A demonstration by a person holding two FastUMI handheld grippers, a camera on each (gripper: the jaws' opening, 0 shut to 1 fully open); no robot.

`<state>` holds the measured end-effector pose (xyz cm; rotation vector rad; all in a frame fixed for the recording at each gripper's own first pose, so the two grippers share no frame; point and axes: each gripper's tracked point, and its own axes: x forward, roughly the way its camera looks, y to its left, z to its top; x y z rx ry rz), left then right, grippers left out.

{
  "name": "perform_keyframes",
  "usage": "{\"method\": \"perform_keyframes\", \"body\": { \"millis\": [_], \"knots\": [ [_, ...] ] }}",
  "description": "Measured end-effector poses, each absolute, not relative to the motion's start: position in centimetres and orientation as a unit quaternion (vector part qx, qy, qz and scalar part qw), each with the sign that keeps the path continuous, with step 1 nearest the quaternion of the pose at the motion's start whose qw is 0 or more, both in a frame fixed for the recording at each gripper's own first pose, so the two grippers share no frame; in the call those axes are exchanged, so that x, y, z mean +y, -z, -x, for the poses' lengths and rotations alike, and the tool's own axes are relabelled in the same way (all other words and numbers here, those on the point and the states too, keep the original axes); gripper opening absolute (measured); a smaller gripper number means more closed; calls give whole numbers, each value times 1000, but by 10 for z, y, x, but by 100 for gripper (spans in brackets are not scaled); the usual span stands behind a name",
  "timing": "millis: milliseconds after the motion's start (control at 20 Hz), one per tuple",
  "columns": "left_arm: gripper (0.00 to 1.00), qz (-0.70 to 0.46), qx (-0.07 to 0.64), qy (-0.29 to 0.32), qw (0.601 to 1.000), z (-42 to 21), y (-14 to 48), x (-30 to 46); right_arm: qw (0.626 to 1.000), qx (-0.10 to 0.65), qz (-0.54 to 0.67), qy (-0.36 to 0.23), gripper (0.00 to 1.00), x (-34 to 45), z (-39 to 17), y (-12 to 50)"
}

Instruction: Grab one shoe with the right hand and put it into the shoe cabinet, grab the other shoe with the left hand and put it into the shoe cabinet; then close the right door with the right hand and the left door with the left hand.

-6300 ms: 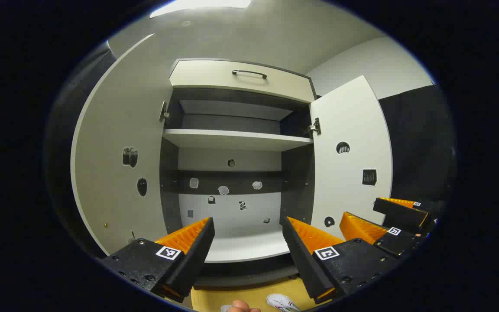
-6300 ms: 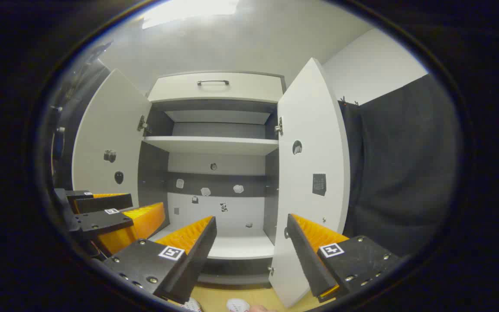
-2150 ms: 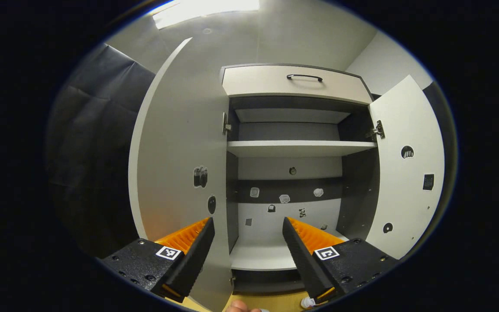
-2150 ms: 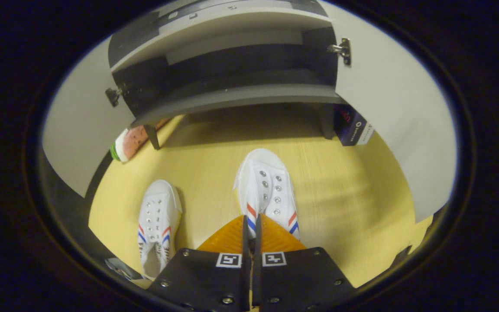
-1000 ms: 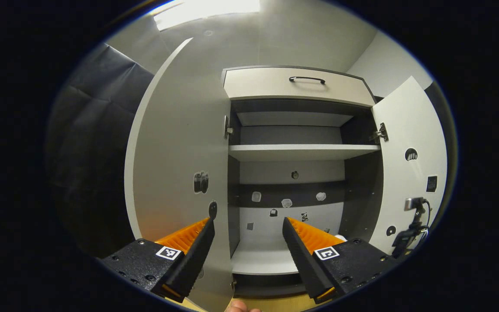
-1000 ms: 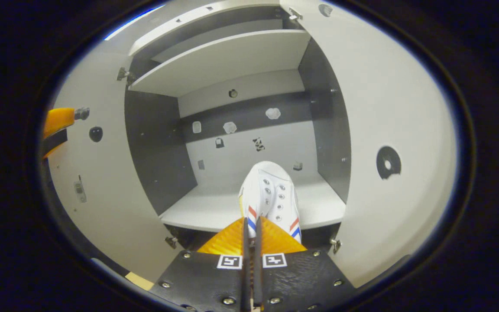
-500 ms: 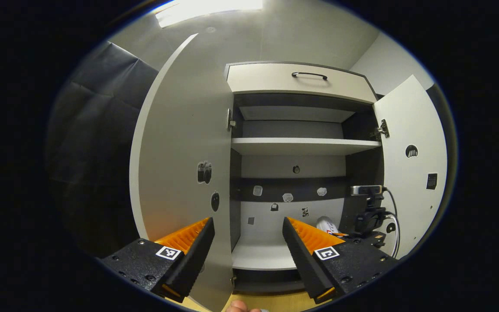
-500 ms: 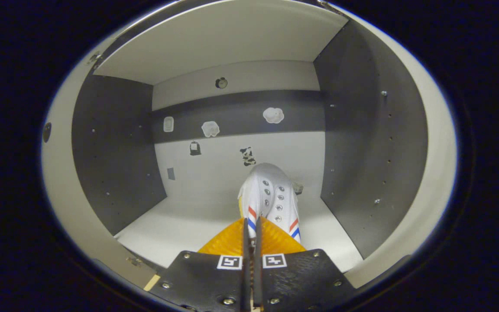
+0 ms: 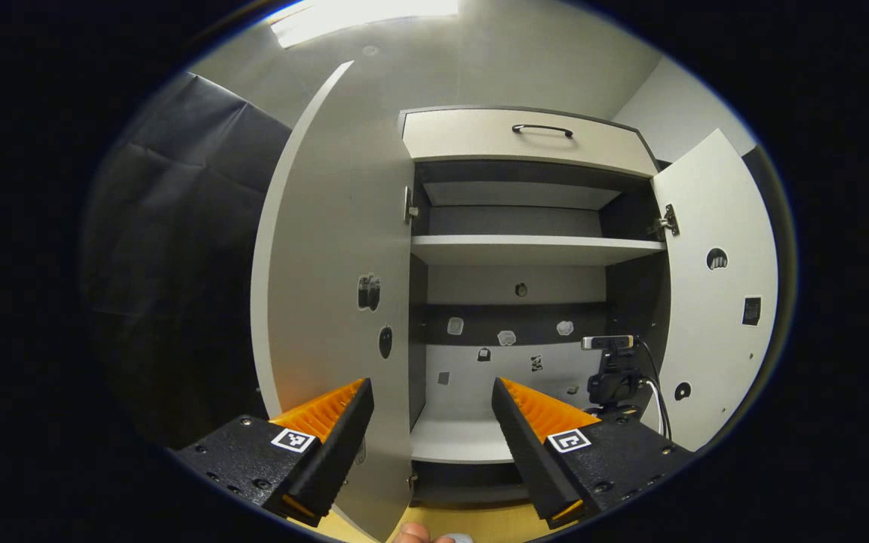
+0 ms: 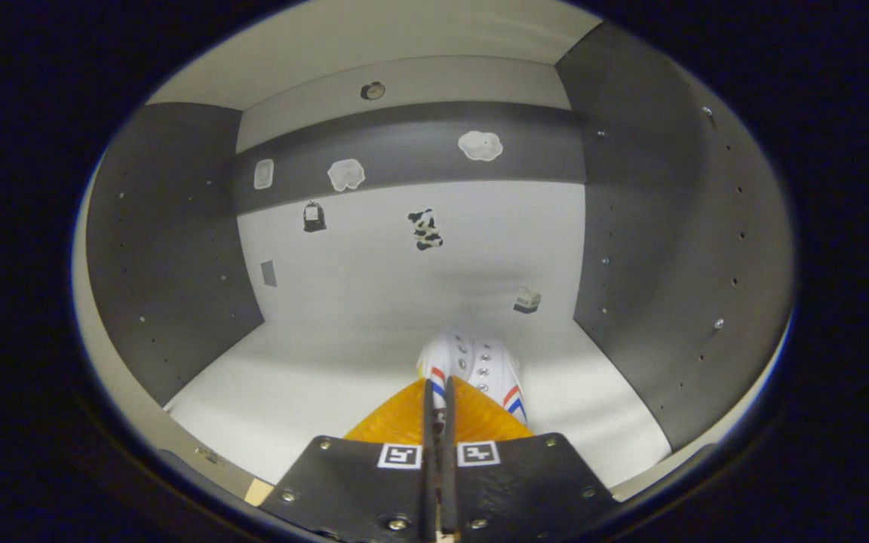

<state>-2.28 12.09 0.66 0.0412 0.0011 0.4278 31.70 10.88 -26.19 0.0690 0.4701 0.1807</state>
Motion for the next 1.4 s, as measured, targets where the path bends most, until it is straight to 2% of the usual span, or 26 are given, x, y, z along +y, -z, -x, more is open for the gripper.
{"method": "perform_keyframes", "body": {
  "millis": [50, 100, 150, 250, 500, 550, 600, 700, 1100, 1200, 1300, 1350, 1400],
  "knots": [
    [96, -18, 2, -212, 977, 23, -6, 120, 967, 233, -41, -97, 7, 111, -316, 259],
    [92, -16, 4, -211, 977, 23, -4, 119, 965, 234, -49, -107, 10, 115, -314, 255],
    [96, -14, 7, -210, 977, 24, -1, 118, 966, 231, -48, -108, 15, 115, -311, 253],
    [96, -13, 15, -207, 978, 24, 11, 112, 970, 211, -42, -110, 28, 109, -303, 233],
    [96, -6, 55, -193, 980, 20, 57, 100, 980, 141, -57, -128, 27, 102, -256, 152],
    [99, -1, 68, -189, 980, 19, 70, 96, 982, 124, -61, -131, 27, 99, -245, 131],
    [96, 4, 82, -183, 980, 19, 83, 93, 984, 106, -61, -131, 27, 95, -233, 111],
    [96, 12, 109, -171, 979, 18, 111, 85, 987, 69, -57, -131, 27, 85, -206, 72],
    [97, 38, 238, -133, 961, 28, 252, 73, 993, -40, -31, -111, 27, 49, -107, -40],
    [97, 49, 282, -132, 949, 38, 293, 74, 993, -55, -24, -106, 39, 45, -89, -56],
    [98, 70, 320, -133, 935, 48, 331, 76, 992, -65, -22, -103, 34, 39, -74, -68],
    [98, 81, 340, -134, 927, 53, 350, 76, 992, -69, -23, -100, 44, 36, -68, -73],
    [98, 92, 360, -135, 918, 60, 367, 77, 992, -77, -20, -96, 39, 32, -62, -80]
  ]
}}
